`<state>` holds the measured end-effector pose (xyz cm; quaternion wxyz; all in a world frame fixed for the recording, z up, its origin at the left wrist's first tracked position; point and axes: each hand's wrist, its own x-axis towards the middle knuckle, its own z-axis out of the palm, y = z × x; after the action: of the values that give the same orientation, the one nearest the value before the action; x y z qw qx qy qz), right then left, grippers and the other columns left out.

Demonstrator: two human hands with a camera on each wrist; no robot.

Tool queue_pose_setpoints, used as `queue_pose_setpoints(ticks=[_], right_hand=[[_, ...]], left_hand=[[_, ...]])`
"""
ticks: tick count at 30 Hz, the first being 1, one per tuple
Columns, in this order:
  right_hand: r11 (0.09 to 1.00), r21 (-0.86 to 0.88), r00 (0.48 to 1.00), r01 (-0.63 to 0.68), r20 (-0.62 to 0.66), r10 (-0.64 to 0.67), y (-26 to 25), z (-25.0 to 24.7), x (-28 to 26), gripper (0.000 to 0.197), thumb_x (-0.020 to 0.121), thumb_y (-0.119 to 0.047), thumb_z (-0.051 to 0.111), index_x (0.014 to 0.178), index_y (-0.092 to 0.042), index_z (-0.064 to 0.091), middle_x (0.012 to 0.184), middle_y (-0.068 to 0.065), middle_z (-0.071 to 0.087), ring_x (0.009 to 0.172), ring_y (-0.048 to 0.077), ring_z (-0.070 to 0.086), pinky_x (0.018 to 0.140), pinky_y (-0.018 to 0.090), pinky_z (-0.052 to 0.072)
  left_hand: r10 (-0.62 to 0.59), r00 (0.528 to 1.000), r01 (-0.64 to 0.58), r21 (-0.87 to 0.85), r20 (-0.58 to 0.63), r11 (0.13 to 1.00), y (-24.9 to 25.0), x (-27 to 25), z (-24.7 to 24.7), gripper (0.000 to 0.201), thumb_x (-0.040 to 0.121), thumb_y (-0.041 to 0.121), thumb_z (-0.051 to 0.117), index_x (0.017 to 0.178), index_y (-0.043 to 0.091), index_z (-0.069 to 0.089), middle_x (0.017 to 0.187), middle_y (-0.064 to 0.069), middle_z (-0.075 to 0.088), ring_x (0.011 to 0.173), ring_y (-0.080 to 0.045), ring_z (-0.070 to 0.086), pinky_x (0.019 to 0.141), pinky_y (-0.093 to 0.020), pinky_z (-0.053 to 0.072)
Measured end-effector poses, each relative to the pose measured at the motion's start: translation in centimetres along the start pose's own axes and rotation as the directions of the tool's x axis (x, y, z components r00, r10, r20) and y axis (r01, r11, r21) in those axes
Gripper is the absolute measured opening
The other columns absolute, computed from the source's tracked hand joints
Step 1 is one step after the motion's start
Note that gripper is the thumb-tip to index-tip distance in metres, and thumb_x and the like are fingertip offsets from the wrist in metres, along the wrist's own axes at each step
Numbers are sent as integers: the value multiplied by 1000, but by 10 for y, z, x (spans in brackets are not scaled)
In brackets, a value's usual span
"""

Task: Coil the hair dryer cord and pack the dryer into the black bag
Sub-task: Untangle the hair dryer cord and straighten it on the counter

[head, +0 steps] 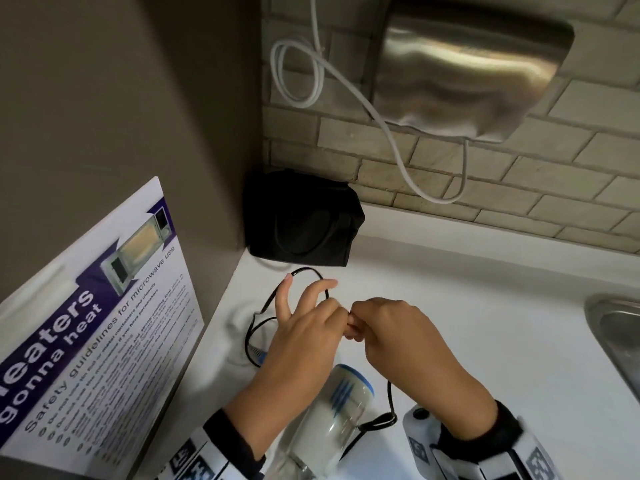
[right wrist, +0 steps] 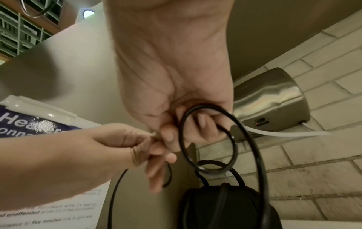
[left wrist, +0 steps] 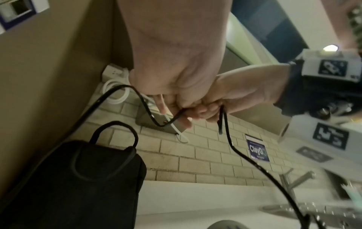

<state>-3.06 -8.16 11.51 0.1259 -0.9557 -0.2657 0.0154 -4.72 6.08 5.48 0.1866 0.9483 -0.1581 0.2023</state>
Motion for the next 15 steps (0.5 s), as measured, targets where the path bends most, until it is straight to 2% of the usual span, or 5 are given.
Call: queue_pose_setpoints(ticks=[2,4,8,12,15], right_hand=[[997,71,999,32,-30,-30,0,-2,0,19,82,-3,44,79,-17,56,78,-3,59,67,19,52,61,28,40],[986,156,997,66,-56,-58,2,0,1,24,77,3,43,72,-20,48,67,-8,48,59,15,44,56,27,36],[957,265,989,120,-118,-91,14,9,7,29,69,7,39,69,-22,42,57,-13,40,53,10,39,51,27,42],[914,392,992,107,-100,-73,27,18,15,35,65,9,33,65,-26,40,55,-17,45,53,6,40,51,12,34],[893,444,996,79,-72,-52,37,30,21,44,72,16,36,62,-27,38,53,-13,44,53,5,40,52,10,33]], left_hand=[[-57,997,49,-137,-58,989,-3,1,2,32,64,-1,35,60,24,55,61,16,60,104,0,46,109,-35,9],[-137,989,113,-337,-51,935,0,4,-5,34,64,-1,35,54,29,48,55,19,54,90,6,47,101,-30,22],[-343,934,329,-600,95,729,-3,3,-22,49,69,-8,34,48,34,44,66,12,49,75,-7,47,73,-23,35],[-432,884,418,-716,179,560,-13,3,-33,40,75,-12,32,57,19,50,67,5,51,67,-16,50,66,-37,47],[-478,861,414,-783,172,464,-22,3,-41,46,74,-17,25,52,20,41,55,8,48,59,-6,44,68,-25,40]])
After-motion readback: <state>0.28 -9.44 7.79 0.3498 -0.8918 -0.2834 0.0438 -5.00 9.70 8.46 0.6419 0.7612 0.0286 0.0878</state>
